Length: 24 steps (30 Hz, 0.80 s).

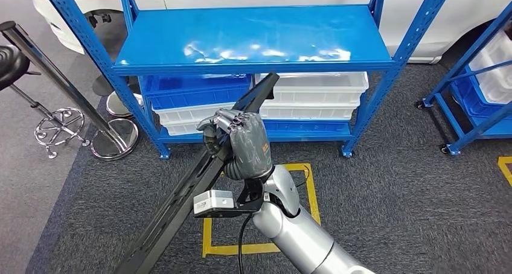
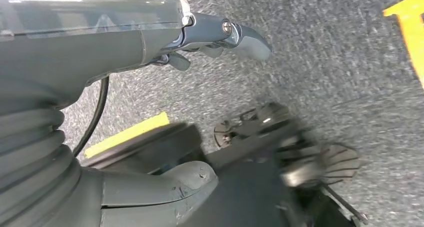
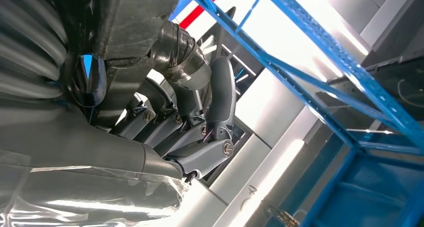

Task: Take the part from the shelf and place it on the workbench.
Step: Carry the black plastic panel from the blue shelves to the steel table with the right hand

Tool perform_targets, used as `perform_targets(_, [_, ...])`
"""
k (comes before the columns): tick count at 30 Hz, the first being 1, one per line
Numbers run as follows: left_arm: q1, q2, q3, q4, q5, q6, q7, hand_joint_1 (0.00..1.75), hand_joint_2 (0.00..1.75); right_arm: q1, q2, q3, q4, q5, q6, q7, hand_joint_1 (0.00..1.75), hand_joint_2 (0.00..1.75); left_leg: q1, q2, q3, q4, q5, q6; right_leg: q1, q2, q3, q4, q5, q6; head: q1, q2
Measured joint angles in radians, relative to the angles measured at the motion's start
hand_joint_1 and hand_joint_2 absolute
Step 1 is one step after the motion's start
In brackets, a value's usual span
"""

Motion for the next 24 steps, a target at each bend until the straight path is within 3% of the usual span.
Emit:
perform_targets(1, [-0.001, 0.0, 0.0, 0.0, 0.001, 0.0, 0.0, 0.0, 1.75, -0.001, 0.001, 0.0, 0.0, 0.0, 0.0, 0.0, 1.75, 1.75, -0.003, -0.001, 0.036, -0.057, -0.019, 0.006, 0.0, -0.001, -0.003, -0.003, 0.013, 0.006, 0.0, 0.0])
perform_targets(2, [-0.002, 0.0, 0.0, 0.0, 0.001, 0.0, 0.0, 0.0, 1.75, -0.001, 0.001, 0.0, 0.0, 0.0, 0.0, 0.0, 1.75, 1.75, -0.006, -0.002, 0.05, -0.089, -0.027, 0.011, 0.0, -0.002, -0.004, -0.009, 0.026, 0.012, 0.0, 0.0])
perform_targets(4, [-0.001, -0.001, 0.0, 0.0, 0.002, 0.0, 0.0, 0.0, 1.75, -0.001, 0.001, 0.0, 0.0, 0.0, 0.0, 0.0, 1.75, 1.75, -0.003, 0.001, 0.034, -0.098, -0.002, 0.024, -0.001, 0.0, -0.014, -0.017, 0.038, 0.024, 0.001, 0.0])
perform_targets(5, [-0.001, -0.002, 0.0, 0.001, 0.002, -0.001, 0.001, 0.0, 1.75, -0.001, 0.001, 0.0, 0.001, 0.0, 0.0, 0.0, 1.75, 1.75, -0.001, 0.004, 0.02, -0.101, 0.014, 0.033, 0.0, 0.003, -0.023, -0.004, 0.012, 0.029, 0.001, 0.0])
perform_targets(6, [-0.001, -0.002, 0.0, 0.001, 0.003, -0.001, 0.002, 0.0, 1.75, -0.001, 0.0, 0.0, 0.001, 0.0, 0.001, 0.0, 1.75, 1.75, 0.002, 0.008, 0.004, -0.104, 0.032, 0.04, 0.0, 0.006, -0.036, 0.029, -0.035, 0.032, 0.002, 0.0])
perform_targets(8, [-0.001, -0.002, 0.0, 0.001, 0.005, -0.002, 0.004, 0.0, 1.75, -0.002, -0.001, 0.0, 0.002, -0.002, 0.005, 0.0, 1.75, 1.75, -0.001, 0.01, -0.038, -0.098, 0.062, 0.049, -0.002, 0.009, -0.06, 0.154, -0.153, 0.036, 0.002, 0.0])
perform_targets(9, [-0.001, -0.002, 0.0, 0.001, 0.006, -0.003, 0.004, 0.0, 1.75, -0.002, -0.001, 0.0, 0.004, -0.003, 0.01, 0.001, 1.75, 1.75, -0.001, 0.011, -0.06, -0.094, 0.077, 0.05, -0.002, 0.009, -0.066, 0.223, -0.182, 0.038, 0.002, 0.0])
perform_targets(10, [-0.001, -0.002, 0.0, 0.001, 0.007, -0.004, 0.004, 0.0, 1.75, -0.002, -0.001, 0.0, 0.006, -0.005, 0.016, 0.002, 1.75, 1.75, -0.002, 0.011, -0.082, -0.089, 0.09, 0.049, -0.002, 0.009, -0.065, 0.276, -0.182, 0.039, 0.002, 0.0])
perform_targets(11, [-0.001, -0.002, 0.0, 0.001, 0.008, -0.004, 0.004, 0.0, 1.75, -0.002, -0.001, 0.0, 0.008, -0.007, 0.022, 0.003, 1.75, 1.75, -0.002, 0.012, -0.104, -0.083, 0.103, 0.047, -0.003, 0.009, -0.052, 0.302, -0.158, 0.039, 0.002, 0.0])
perform_targets(12, [-0.001, -0.002, 0.001, 0.001, 0.01, -0.004, 0.004, 0.0, 1.75, -0.002, -0.001, 0.001, 0.01, -0.01, 0.026, 0.004, 1.75, 1.75, -0.002, 0.012, -0.126, -0.076, 0.115, 0.045, -0.003, 0.009, -0.024, 0.296, -0.125, 0.038, 0.002, 0.0])
perform_targets(13, [-0.001, -0.002, 0.001, 0.001, 0.011, -0.004, 0.004, 0.0, 1.75, -0.003, -0.001, 0.001, 0.011, -0.012, 0.03, 0.004, 1.75, 1.75, -0.002, 0.012, -0.146, -0.069, 0.126, 0.041, -0.004, 0.009, 0.024, 0.253, -0.106, 0.035, 0.002, 0.0])
perform_targets(14, [-0.001, -0.002, 0.001, 0.001, 0.012, -0.003, 0.004, 0.0, 1.75, -0.005, 0.0, 0.001, 0.012, -0.013, 0.033, 0.005, 1.75, 1.75, -0.003, 0.011, -0.164, -0.06, 0.135, 0.037, -0.002, 0.009, 0.088, 0.179, -0.112, 0.031, 0.002, 0.0])
perform_targets(16, [-0.001, -0.003, 0.001, 0.001, 0.012, -0.003, 0.004, 0.0, 1.75, -0.011, 0.003, 0.001, 0.012, -0.014, 0.036, 0.005, 1.75, 1.75, -0.006, 0.01, -0.185, -0.048, 0.155, 0.027, 0.003, 0.01, 0.194, 0.032, -0.165, 0.022, 0.002, 0.0])
perform_targets(17, [0.0, -0.003, 0.001, 0.001, 0.013, -0.003, 0.004, 0.0, 1.75, -0.013, 0.005, 0.001, 0.013, -0.014, 0.037, 0.004, 1.75, 1.75, -0.006, 0.01, -0.19, -0.048, 0.167, 0.022, 0.006, 0.011, 0.216, -0.008, -0.182, 0.017, 0.002, 0.0])
perform_targets(19, [0.0, -0.003, 0.001, 0.001, 0.013, -0.003, 0.005, 0.0, 1.75, -0.016, 0.006, 0.002, 0.018, -0.014, 0.042, 0.004, 1.75, 1.75, -0.003, 0.008, -0.197, -0.051, 0.183, 0.011, 0.007, 0.008, 0.206, -0.019, -0.17, 0.004, 0.002, 0.0])
perform_targets(20, [0.001, -0.003, 0.001, 0.001, 0.013, -0.003, 0.005, 0.0, 1.75, -0.017, 0.006, 0.002, 0.021, -0.014, 0.045, 0.004, 1.75, 1.75, -0.001, 0.006, -0.205, -0.041, 0.165, 0.005, 0.005, 0.006, 0.194, -0.02, -0.158, -0.006, 0.001, 0.0])
perform_targets(21, [0.002, -0.003, 0.002, 0.001, 0.013, -0.003, 0.006, 0.0, 1.75, -0.019, 0.007, 0.003, 0.024, -0.014, 0.049, 0.004, 1.75, 1.75, 0.001, 0.004, -0.217, -0.011, 0.126, -0.001, 0.003, 0.004, 0.18, -0.021, -0.143, -0.016, 0.001, 0.0])
perform_targets(23, [0.001, -0.002, 0.002, 0.001, 0.014, -0.004, 0.007, 0.0, 1.75, -0.022, 0.008, 0.006, 0.029, -0.013, 0.056, 0.003, 1.75, 1.75, 0.004, 0.002, -0.245, 0.101, 0.013, -0.011, 0.003, 0.002, 0.144, -0.02, -0.113, -0.027, 0.001, 0.0])
perform_targets(24, [0.001, -0.002, 0.002, 0.001, 0.015, -0.004, 0.007, 0.0, 1.75, -0.023, 0.008, 0.007, 0.031, -0.013, 0.059, 0.003, 1.75, 1.75, 0.005, 0.003, -0.255, 0.167, -0.026, -0.015, 0.004, 0.001, 0.124, -0.018, -0.098, -0.028, 0.001, 0.0])
